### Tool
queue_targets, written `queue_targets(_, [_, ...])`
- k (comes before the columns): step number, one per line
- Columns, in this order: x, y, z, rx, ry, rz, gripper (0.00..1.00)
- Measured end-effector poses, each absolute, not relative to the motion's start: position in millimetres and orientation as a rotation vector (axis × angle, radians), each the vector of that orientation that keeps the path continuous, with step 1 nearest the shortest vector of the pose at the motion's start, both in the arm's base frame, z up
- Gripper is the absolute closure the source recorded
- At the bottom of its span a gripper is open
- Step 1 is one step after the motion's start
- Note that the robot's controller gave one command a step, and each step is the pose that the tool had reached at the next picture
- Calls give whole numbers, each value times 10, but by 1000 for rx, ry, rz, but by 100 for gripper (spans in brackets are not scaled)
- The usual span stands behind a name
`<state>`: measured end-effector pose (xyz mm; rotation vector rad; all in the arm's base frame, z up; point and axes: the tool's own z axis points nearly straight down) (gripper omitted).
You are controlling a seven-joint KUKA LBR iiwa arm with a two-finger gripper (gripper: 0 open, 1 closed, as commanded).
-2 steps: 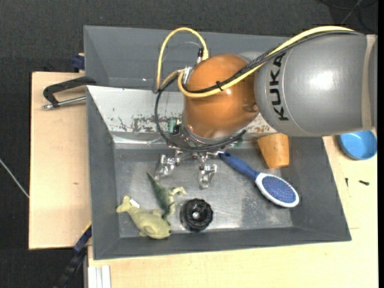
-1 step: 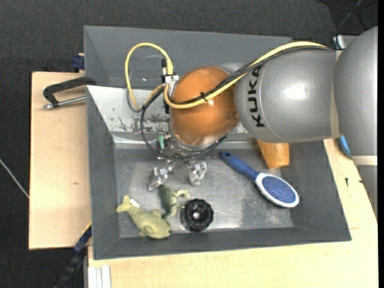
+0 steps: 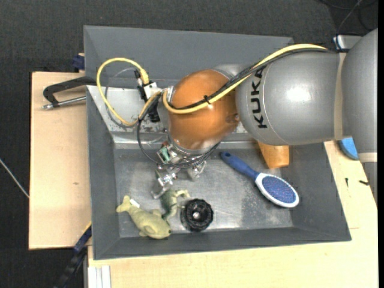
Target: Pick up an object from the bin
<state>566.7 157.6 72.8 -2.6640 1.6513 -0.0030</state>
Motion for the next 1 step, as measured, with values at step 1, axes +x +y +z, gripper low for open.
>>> queue_targets(1, [5664,1589,730,-2662,1650,1,100])
